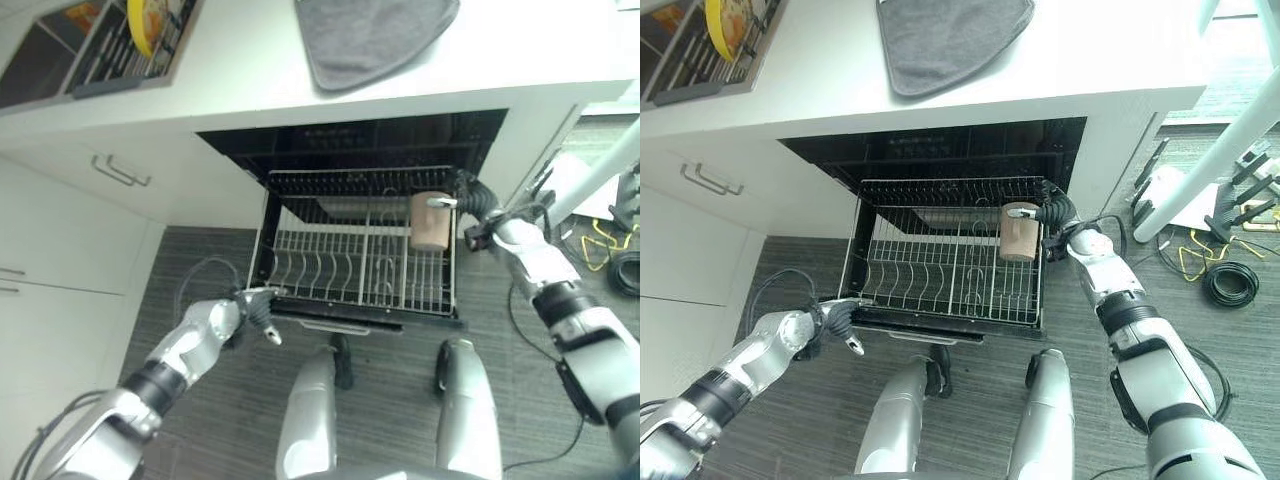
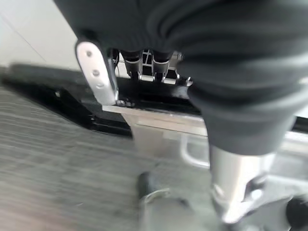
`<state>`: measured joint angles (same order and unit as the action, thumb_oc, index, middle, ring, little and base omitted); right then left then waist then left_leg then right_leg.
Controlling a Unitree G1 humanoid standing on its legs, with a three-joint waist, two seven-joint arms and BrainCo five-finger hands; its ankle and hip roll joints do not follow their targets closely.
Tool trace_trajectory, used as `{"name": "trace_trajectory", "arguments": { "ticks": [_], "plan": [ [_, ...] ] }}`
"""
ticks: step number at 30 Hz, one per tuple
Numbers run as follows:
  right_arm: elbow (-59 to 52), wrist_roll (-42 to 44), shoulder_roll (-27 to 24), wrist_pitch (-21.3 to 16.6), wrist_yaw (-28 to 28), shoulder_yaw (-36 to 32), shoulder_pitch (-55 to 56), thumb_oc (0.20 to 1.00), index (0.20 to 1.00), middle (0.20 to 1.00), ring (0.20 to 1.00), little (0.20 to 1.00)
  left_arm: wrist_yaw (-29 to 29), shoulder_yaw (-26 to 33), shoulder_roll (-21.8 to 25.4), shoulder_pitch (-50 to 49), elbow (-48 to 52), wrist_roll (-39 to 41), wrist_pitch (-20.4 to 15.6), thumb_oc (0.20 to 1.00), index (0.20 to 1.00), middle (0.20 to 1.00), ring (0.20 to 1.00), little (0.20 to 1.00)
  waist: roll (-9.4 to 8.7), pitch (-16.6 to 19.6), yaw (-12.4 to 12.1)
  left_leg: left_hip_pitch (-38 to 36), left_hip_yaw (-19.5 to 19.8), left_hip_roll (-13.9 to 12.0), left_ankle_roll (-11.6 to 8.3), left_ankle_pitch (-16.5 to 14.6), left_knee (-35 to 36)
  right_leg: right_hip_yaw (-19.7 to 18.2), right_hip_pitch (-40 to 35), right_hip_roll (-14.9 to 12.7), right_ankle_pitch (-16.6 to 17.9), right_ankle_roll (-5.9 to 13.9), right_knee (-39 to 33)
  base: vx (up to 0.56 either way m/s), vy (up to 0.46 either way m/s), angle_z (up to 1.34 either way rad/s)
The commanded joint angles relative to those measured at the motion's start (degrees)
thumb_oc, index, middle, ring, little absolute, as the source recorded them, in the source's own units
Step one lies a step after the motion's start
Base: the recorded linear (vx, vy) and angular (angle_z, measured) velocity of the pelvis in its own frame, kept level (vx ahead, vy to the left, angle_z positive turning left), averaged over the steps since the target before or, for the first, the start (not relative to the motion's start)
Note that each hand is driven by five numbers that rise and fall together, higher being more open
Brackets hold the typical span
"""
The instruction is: Place the dishes in the dishwasher.
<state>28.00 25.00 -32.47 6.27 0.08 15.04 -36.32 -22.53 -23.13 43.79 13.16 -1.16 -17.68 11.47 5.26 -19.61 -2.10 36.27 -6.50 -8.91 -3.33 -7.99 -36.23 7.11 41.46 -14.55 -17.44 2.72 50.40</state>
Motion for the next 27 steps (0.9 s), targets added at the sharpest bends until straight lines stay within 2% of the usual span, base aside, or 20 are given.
{"name": "trace_trajectory", "arguments": {
  "ticks": [1, 2, 3, 5, 6, 7, 8, 9, 10, 15, 19, 21, 24, 26, 27],
  "plan": [
    [-7.6, 1.2, -0.7, -5.3, -2.1, -4.6, -1.1, 1.0, 1.0, 1.0, 1.0, 1.0, 3.0, 4.6, -0.5, 0.8, 3.8, 14.2, -0.7, 1.0, 1.0, 1.0, 1.0, 1.0, -0.73, -5.1, -0.5, -1.2, 1.0, 1.9, 4.6, -9.0, -3.0, -0.5, -3.5, -0.9, 2.2, 0.31, -7.2, 0.07, -0.066, 0.13],
    [-14.3, 0.6, -0.3, -7.0, -1.7, -8.9, 4.6, 1.0, 1.0, 1.0, 1.0, 1.0, 5.8, 13.6, 1.6, 0.2, 7.8, 22.9, -5.4, 1.0, 1.0, 1.0, 1.0, 1.0, -0.97, -5.0, -0.4, -2.1, 0.9, 2.1, 4.69, -9.0, -2.3, -0.2, -4.2, -1.3, 2.3, 0.33, -7.6, -0.02, -0.061, 0.15],
    [-15.5, 0.5, -0.2, -7.3, -1.6, -9.7, 5.4, 1.0, 1.0, 1.0, 1.0, 1.0, 6.1, 15.2, 1.7, 0.0, 8.2, 24.4, -6.1, 1.0, 1.0, 1.0, 1.0, 1.0, -1.05, -5.2, -0.3, -1.7, 0.5, 2.1, 5.01, -7.5, -1.9, 0.2, -3.9, -1.4, 3.6, -0.18, -8.2, -0.02, -0.07, 0.12],
    [-24.3, -0.2, 2.1, -8.6, -1.1, -14.9, 11.6, 1.0, 1.0, 1.0, 1.0, 1.0, 10.3, 24.6, -0.1, -3.4, 11.0, 34.8, -13.7, 1.0, 1.0, 1.0, 1.0, 1.0, -1.49, -5.4, -0.1, -3.4, 0.1, 2.2, 4.94, -7.0, -0.2, 0.7, -5.3, -1.4, 3.6, -0.24, -9.1, 0.0, -0.063, 0.07],
    [-28.0, -1.5, 3.8, -10.3, -0.5, -16.8, 15.1, 1.0, 1.0, 1.0, 1.0, 1.0, 12.6, 27.5, -2.6, -5.9, 12.0, 38.2, -19.8, 1.0, 1.0, 1.0, 1.0, 1.0, -1.78, -5.4, 0.1, -4.5, -0.2, 2.1, 4.83, -6.7, 0.9, 1.0, -6.4, -1.3, 3.6, -0.27, -9.9, 0.04, -0.061, 0.02],
    [-31.2, -2.1, 4.5, -10.8, 0.2, -18.2, 17.3, 1.0, 1.0, 1.0, 1.0, 1.0, 13.8, 29.4, -4.8, -7.7, 13.3, 39.3, -23.5, 1.0, 1.0, 1.0, 1.0, 1.0, -2.0, -5.5, 0.2, -5.2, -0.4, 2.1, 4.7, -6.4, 1.6, 1.1, -7.0, -1.1, 3.6, -0.28, -10.4, 0.02, -0.04, 0.06],
    [-32.8, -2.2, 4.7, -10.9, 0.3, -18.8, 18.5, 1.0, 1.0, 1.0, 1.0, 1.0, 14.4, 30.2, -5.9, -8.7, 13.9, 39.7, -25.3, 1.0, 1.0, 1.0, 1.0, 1.0, -2.12, -5.5, 0.2, -5.7, -0.5, 2.0, 4.62, -6.3, 2.1, 1.3, -7.5, -1.0, 3.6, -0.3, -10.8, 0.03, -0.041, 0.02],
    [-36.3, -2.8, 5.2, -11.8, 1.0, -20.4, 21.1, 1.0, 1.0, 1.0, 1.0, 1.0, 16.3, 32.1, -8.8, -10.8, 15.5, 39.8, -30.5, 1.0, 1.0, 1.0, 1.0, 1.0, -2.58, -5.5, 0.4, -6.9, -0.8, 1.8, 4.41, -5.8, 3.3, 1.7, -8.7, -0.7, 3.6, -0.44, -11.7, 0.04, -0.041, 0.0],
    [-38.2, -2.8, 5.6, -11.8, 1.4, -21.1, 22.5, 1.0, 1.0, 1.0, 1.0, 1.0, 17.0, 32.8, -10.0, -11.6, 16.2, 39.8, -32.4, 1.0, 1.0, 1.0, 1.0, 1.0, -2.93, -5.2, 0.6, -7.6, -1.0, 1.7, 4.25, -5.6, 4.0, 1.8, -9.5, -0.4, 3.6, -0.52, -12.4, 0.05, -0.039, 0.02],
    [-44.1, -1.2, 6.0, -13.5, 2.2, -24.7, 28.9, 1.0, 1.0, 1.0, 1.0, 1.0, 20.3, 35.4, -13.8, -14.2, 19.4, 41.3, -39.1, 1.0, 1.0, 1.0, 1.0, 1.0, -4.65, -3.9, 1.4, -11.8, -2.3, 0.8, 3.56, -4.7, 7.3, 2.7, -13.9, 0.8, 3.8, -0.64, -16.0, 0.06, -0.029, -0.01],
    [-47.3, 0.2, 7.4, -19.6, -0.7, -28.1, 31.8, 1.0, 1.0, 1.0, 1.0, 1.0, 19.2, 37.5, -16.1, -14.9, 21.5, 47.6, -43.5, 1.0, 1.0, 1.0, 1.0, 1.0, -5.65, -2.2, 2.1, -15.3, -3.3, 0.2, 3.24, -4.6, 9.4, 3.3, -17.8, 1.7, 4.1, -0.67, -19.2, 0.07, 0.022, -0.01],
    [-48.7, -0.8, 8.1, -21.6, -1.8, -29.1, 32.9, 1.0, 1.0, 1.0, 1.0, 1.0, 17.7, 38.0, -17.1, -15.3, 22.5, 50.1, -44.3, 1.0, 1.0, 1.0, 1.0, 1.0, -5.94, -1.5, 2.3, -17.0, -3.7, 0.3, 3.18, -4.5, 10.4, 3.4, -19.5, 2.0, 4.5, -0.58, -20.8, 0.08, 0.093, -0.02],
    [-52.6, -2.5, 8.7, -25.4, -3.8, -30.9, 35.4, 1.0, 1.0, 1.0, 1.0, 1.0, 15.2, 39.3, -19.1, -16.4, 24.7, 52.6, -45.2, 1.0, 1.0, 1.0, 1.0, 1.0, -6.87, 1.8, 2.8, -22.6, -5.2, 1.8, 3.39, -4.5, 14.2, 3.6, -25.6, 1.9, 6.7, 0.7, -27.5, 0.15, 0.239, -0.08],
    [-53.9, -2.8, 8.8, -25.8, -4.8, -31.7, 36.4, 1.0, 1.0, 1.0, 1.0, 1.0, 14.6, 39.9, -19.4, -16.5, 25.5, 53.7, -44.6, 1.0, 1.0, 1.0, 1.0, 1.0, -7.3, 3.7, 2.9, -25.9, -5.9, 3.2, 3.7, -4.1, 17.8, 3.4, -28.4, 1.2, 9.1, 2.16, -31.9, 0.18, 0.228, -0.12],
    [-54.3, -3.2, 9.3, -26.2, -5.1, -32.0, 37.0, 1.0, 1.0, 1.0, 1.0, 1.0, 14.3, 40.3, -19.6, -16.4, 25.6, 54.2, -44.4, 1.0, 1.0, 1.0, 1.0, 1.0, -7.58, 5.0, 3.1, -27.6, -6.3, 4.2, 3.78, -3.7, 20.4, 3.1, -29.9, 0.3, 11.5, 3.12, -35.2, 0.17, 0.194, -0.16]
  ]
}}
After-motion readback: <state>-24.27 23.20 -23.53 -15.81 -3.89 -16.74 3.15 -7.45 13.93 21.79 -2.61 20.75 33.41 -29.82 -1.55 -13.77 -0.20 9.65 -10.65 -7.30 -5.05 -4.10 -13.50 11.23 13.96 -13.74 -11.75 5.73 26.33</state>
